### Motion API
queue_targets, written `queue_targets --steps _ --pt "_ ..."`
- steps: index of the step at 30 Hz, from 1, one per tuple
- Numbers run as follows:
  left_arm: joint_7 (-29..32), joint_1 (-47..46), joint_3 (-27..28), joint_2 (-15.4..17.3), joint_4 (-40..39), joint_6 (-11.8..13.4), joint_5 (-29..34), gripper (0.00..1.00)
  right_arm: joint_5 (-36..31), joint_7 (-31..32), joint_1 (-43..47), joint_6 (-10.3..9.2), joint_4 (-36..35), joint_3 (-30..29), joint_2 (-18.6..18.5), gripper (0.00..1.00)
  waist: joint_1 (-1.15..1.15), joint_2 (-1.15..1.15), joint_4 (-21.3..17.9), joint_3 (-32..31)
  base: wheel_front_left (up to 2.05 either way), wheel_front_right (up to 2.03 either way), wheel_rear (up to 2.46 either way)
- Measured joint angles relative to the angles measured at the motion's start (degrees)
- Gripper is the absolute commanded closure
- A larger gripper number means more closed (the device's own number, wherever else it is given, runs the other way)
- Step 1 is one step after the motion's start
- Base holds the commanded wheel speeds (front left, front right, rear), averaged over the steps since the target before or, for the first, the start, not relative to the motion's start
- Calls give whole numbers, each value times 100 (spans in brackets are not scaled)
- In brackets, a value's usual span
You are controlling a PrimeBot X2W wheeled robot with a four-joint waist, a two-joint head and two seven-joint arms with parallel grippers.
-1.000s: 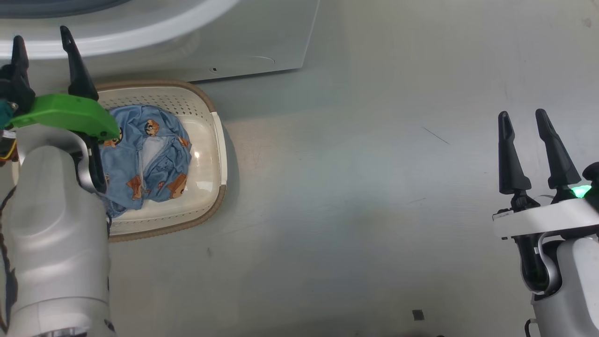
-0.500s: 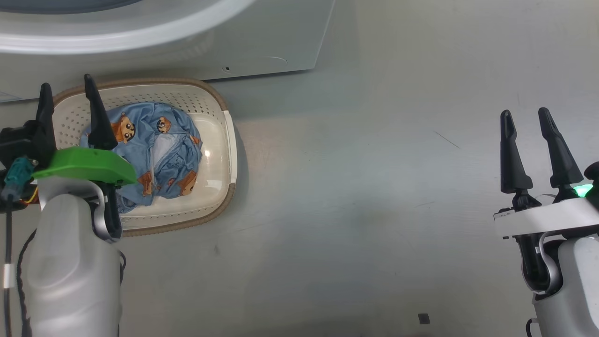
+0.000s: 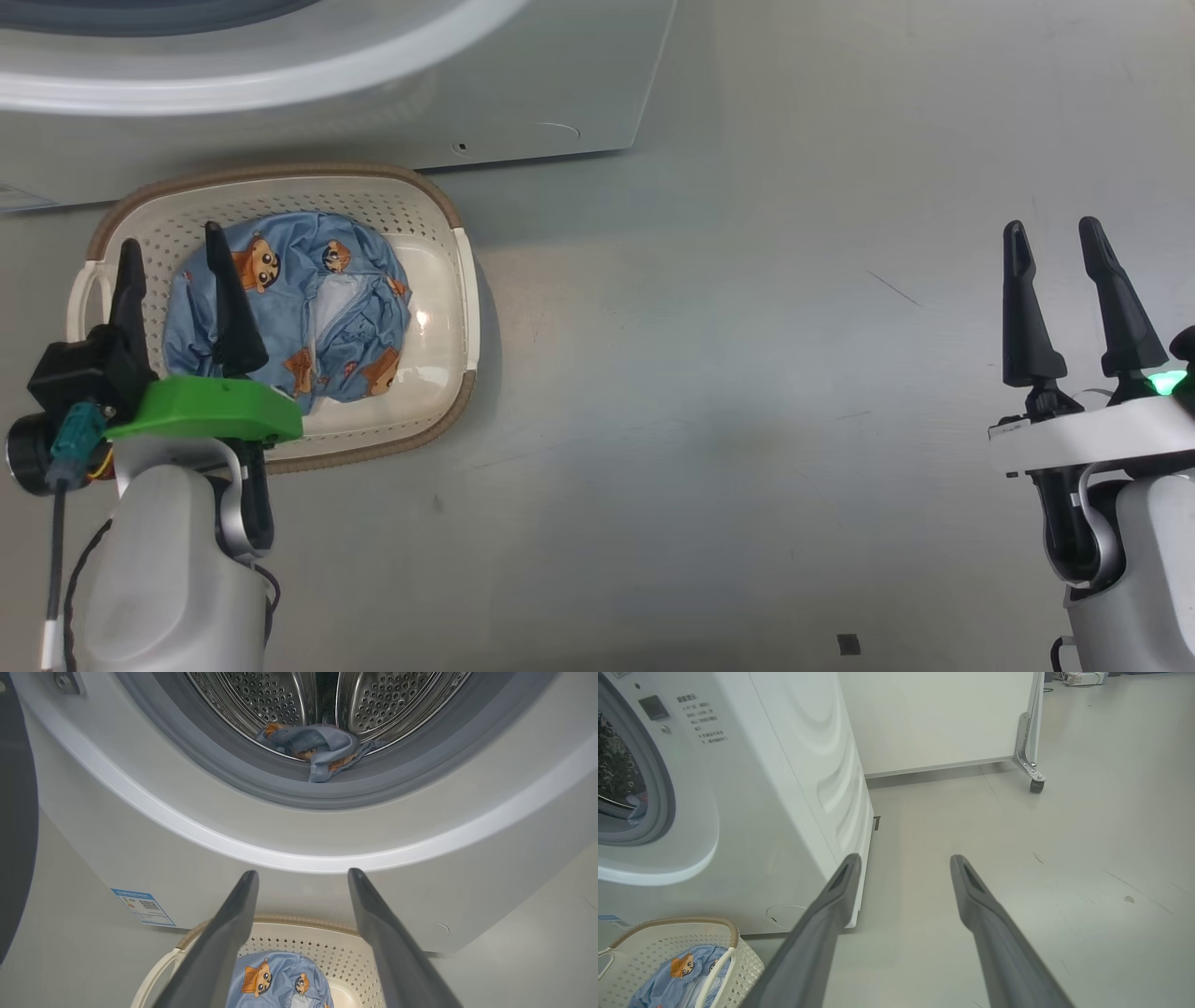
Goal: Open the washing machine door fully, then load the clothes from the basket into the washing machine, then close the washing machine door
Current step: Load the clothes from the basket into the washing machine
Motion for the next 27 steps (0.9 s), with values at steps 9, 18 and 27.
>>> queue_targets --steps 9,18,27 --pt "3 354 -222 9 -502 124 -10 0 -19 0 9 0 -5 2 0 0 0 0 15 -5 0 0 0" --pt "209 400 -261 20 -1061 229 38 0 -23 0 7 0 -37 80 66 0 0 0 -50 43 0 0 0" --pt "760 181 -271 70 -1359 274 198 0 -21 0 -21 0 -52 192 168 0 0 0 -245 204 0 0 0"
